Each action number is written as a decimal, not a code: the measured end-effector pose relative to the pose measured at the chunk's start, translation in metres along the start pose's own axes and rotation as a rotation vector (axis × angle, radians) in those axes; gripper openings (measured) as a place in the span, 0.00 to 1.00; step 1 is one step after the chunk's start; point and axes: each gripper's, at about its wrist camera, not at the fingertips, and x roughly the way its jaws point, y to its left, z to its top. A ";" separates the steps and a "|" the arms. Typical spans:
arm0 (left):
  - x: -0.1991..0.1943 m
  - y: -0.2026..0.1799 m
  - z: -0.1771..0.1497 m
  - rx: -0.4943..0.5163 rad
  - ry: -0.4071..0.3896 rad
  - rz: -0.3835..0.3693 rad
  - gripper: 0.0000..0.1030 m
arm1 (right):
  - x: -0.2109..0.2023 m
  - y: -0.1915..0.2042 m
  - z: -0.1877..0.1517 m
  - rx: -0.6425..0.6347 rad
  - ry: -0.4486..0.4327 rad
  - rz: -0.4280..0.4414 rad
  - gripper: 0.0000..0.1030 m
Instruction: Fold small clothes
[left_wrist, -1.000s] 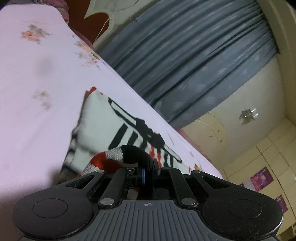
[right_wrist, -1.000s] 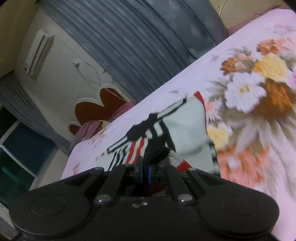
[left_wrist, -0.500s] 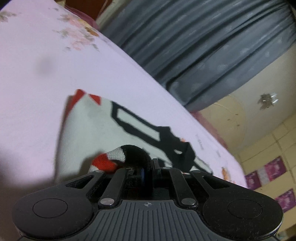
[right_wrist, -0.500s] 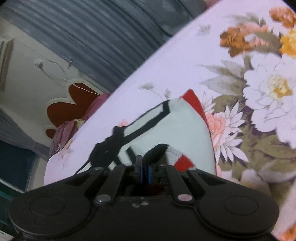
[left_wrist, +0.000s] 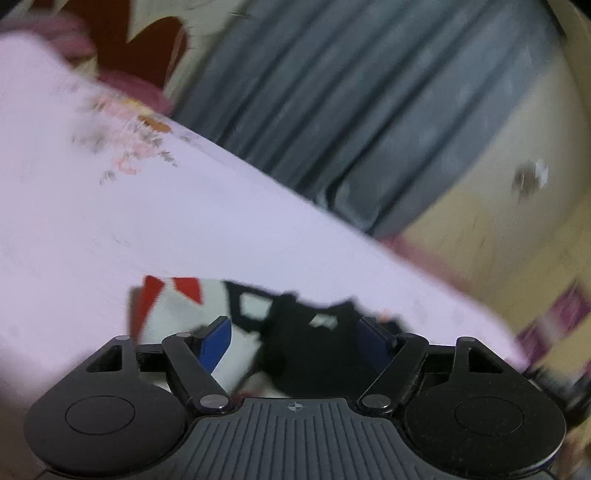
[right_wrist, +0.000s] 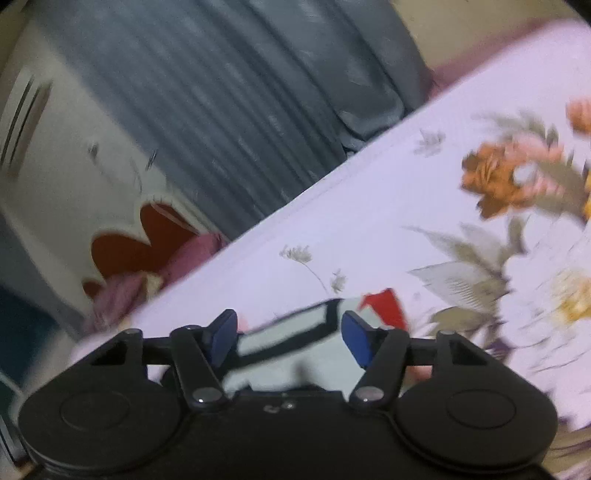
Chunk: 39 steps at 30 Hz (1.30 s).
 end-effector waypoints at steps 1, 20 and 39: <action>0.001 -0.001 -0.002 0.040 0.026 0.007 0.56 | -0.003 0.001 -0.003 -0.041 0.007 -0.011 0.59; 0.009 -0.041 -0.003 0.328 -0.102 0.182 0.03 | 0.044 0.071 -0.021 -0.559 0.065 -0.234 0.04; 0.037 -0.108 -0.022 0.399 -0.015 0.162 0.47 | 0.059 0.115 -0.055 -0.585 0.116 -0.161 0.35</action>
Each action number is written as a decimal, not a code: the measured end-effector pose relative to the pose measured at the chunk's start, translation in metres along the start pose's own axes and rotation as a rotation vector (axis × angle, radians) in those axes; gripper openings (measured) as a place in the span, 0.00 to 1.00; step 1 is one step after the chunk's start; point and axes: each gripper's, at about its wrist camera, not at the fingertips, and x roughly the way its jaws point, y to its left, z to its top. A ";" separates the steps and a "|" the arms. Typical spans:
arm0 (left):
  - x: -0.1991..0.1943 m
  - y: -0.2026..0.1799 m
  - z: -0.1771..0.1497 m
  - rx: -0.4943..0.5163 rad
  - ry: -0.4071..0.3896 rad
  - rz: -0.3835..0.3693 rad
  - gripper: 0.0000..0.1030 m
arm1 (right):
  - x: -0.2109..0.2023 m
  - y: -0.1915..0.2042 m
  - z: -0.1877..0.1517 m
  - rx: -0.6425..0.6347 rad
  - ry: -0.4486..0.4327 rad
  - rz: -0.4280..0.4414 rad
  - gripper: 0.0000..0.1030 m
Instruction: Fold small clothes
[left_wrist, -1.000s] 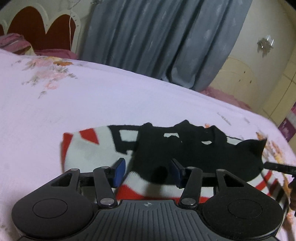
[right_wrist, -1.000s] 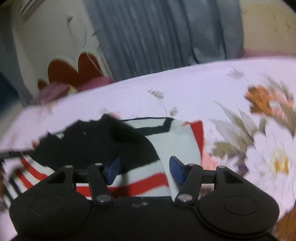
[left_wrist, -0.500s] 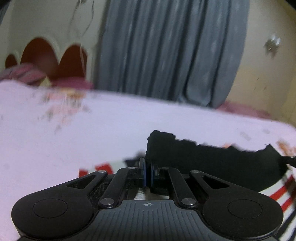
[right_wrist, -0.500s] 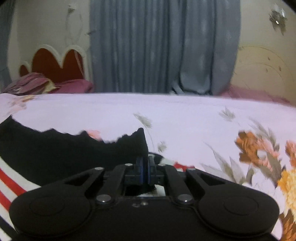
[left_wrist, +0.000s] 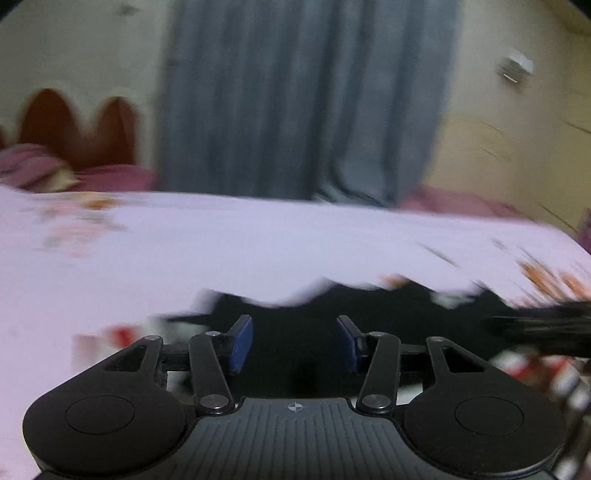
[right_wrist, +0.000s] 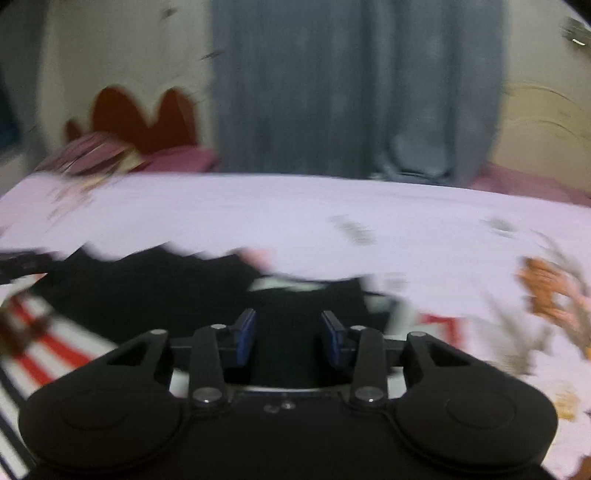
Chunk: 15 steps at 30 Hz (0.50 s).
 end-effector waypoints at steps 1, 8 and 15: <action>0.006 -0.013 -0.003 0.015 0.026 -0.030 0.47 | 0.006 0.010 0.000 -0.008 0.020 0.033 0.37; 0.003 0.010 -0.032 0.062 0.068 0.072 0.47 | 0.012 0.025 -0.015 -0.144 0.063 -0.035 0.43; -0.015 0.032 -0.036 0.044 0.051 0.099 0.47 | -0.009 -0.032 -0.019 -0.040 0.104 -0.180 0.42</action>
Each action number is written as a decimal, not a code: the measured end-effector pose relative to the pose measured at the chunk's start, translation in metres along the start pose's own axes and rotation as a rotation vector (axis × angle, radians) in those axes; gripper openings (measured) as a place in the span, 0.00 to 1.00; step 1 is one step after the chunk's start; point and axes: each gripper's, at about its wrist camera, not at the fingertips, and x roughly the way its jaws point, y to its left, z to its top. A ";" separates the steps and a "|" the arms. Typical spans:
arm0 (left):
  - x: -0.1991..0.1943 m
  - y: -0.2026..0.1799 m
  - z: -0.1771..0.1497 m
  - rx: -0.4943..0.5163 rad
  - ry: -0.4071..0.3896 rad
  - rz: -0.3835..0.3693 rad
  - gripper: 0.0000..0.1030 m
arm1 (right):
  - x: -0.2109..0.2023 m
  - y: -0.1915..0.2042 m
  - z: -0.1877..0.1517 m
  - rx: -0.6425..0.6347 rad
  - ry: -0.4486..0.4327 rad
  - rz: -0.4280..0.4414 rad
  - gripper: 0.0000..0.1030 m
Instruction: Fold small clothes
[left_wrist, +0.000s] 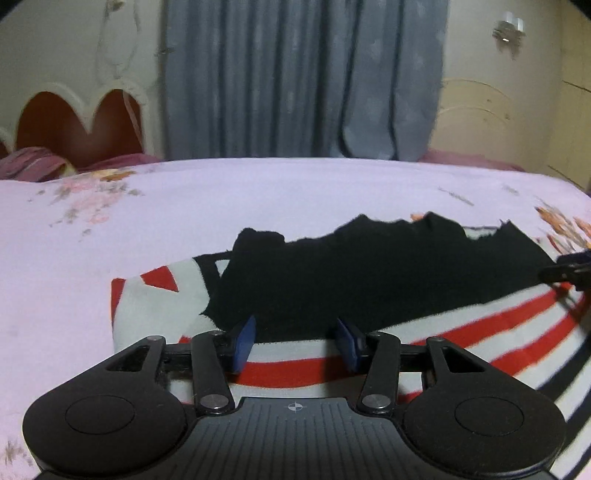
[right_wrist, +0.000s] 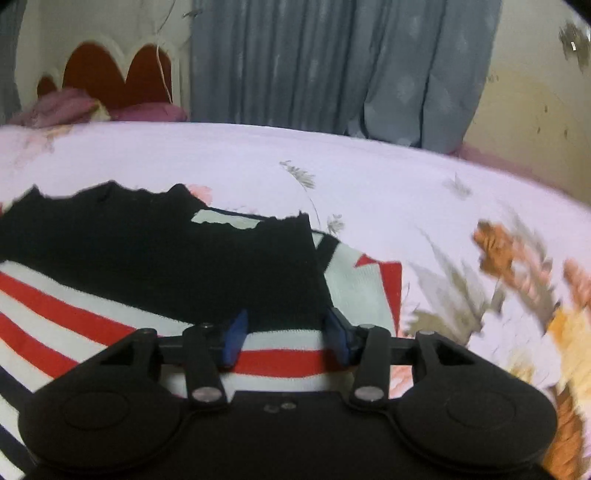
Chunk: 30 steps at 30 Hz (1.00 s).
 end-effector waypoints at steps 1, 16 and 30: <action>-0.006 -0.005 0.001 -0.010 -0.011 0.007 0.47 | -0.007 0.004 0.003 0.014 -0.020 -0.010 0.43; -0.051 -0.039 -0.037 0.034 0.007 -0.011 0.47 | -0.053 0.048 -0.035 -0.058 -0.015 0.068 0.47; -0.088 -0.086 -0.054 0.045 0.007 -0.065 0.47 | -0.089 0.078 -0.051 -0.030 -0.016 0.140 0.42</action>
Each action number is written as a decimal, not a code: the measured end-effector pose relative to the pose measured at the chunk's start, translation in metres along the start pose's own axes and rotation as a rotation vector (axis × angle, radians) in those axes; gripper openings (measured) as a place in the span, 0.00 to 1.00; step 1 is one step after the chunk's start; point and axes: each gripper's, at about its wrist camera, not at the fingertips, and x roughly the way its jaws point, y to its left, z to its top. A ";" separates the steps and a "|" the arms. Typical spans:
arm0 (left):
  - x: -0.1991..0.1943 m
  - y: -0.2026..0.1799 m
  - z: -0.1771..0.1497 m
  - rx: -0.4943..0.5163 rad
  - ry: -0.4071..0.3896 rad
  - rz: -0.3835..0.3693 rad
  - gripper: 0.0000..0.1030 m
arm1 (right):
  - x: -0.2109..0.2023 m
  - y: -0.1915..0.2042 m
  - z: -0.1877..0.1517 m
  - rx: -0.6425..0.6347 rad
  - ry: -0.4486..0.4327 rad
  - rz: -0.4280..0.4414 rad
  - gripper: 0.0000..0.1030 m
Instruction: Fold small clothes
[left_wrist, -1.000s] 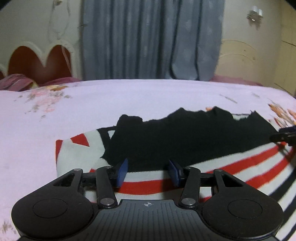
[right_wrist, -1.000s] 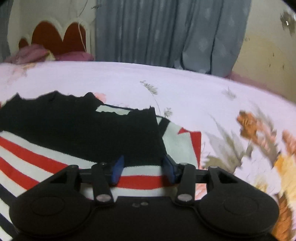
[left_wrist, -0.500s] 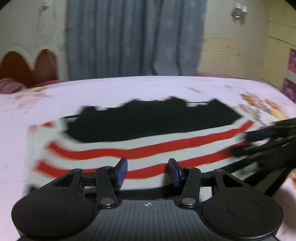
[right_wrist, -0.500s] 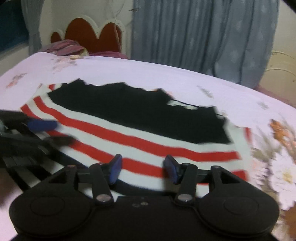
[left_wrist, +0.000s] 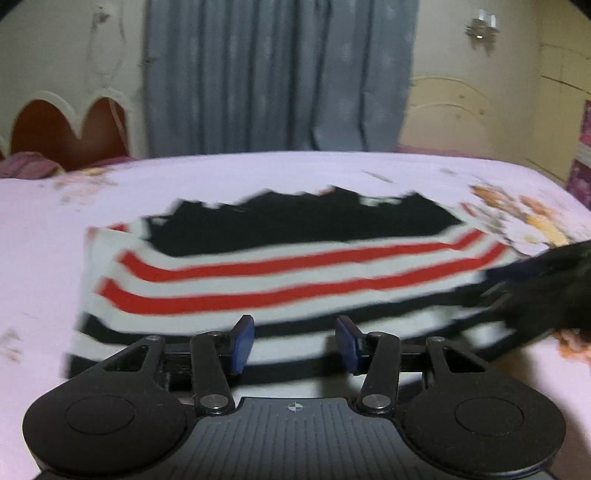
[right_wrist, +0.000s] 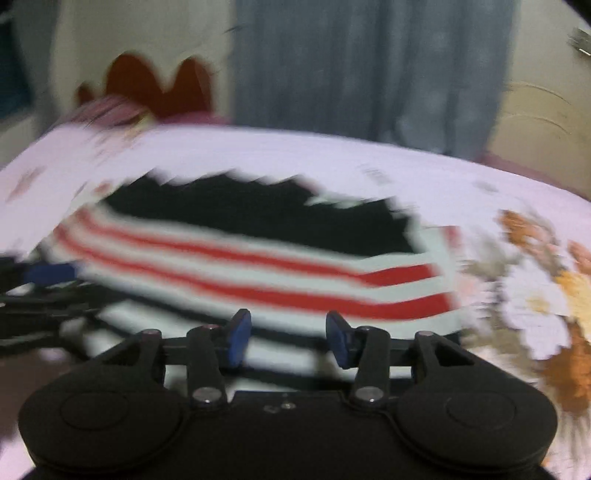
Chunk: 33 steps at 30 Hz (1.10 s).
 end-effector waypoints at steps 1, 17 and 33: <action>0.002 -0.006 -0.003 0.007 0.020 -0.007 0.47 | 0.003 0.009 -0.005 -0.018 0.019 0.020 0.42; -0.043 0.071 -0.037 -0.094 0.011 0.190 0.47 | -0.026 -0.088 -0.051 0.106 0.122 -0.162 0.22; -0.032 0.073 -0.039 -0.122 0.075 0.226 0.47 | -0.022 -0.085 -0.053 0.069 0.131 -0.176 0.20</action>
